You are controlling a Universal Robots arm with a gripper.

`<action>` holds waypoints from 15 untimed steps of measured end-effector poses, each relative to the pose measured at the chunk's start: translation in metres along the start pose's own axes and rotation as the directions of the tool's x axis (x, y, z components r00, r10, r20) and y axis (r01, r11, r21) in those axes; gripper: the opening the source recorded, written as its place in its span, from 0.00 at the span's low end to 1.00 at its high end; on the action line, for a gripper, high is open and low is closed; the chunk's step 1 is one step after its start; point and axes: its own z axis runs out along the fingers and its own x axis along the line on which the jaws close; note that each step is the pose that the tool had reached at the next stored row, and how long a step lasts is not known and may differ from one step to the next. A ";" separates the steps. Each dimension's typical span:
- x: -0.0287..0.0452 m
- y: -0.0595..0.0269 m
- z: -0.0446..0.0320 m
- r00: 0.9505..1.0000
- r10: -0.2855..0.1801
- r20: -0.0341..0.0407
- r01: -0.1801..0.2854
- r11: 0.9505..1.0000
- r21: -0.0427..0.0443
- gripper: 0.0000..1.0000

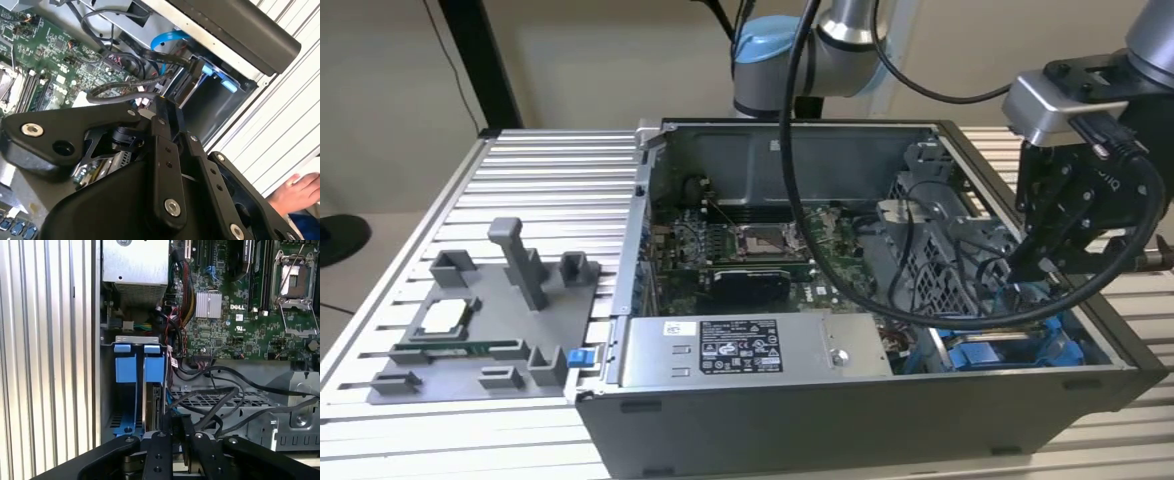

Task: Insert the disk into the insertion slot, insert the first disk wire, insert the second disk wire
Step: 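Insert the first disk wire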

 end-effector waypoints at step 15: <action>0.0026 -0.0080 0.0100 1.000 0.012 0.000 -0.012 1.000 -0.002 0.00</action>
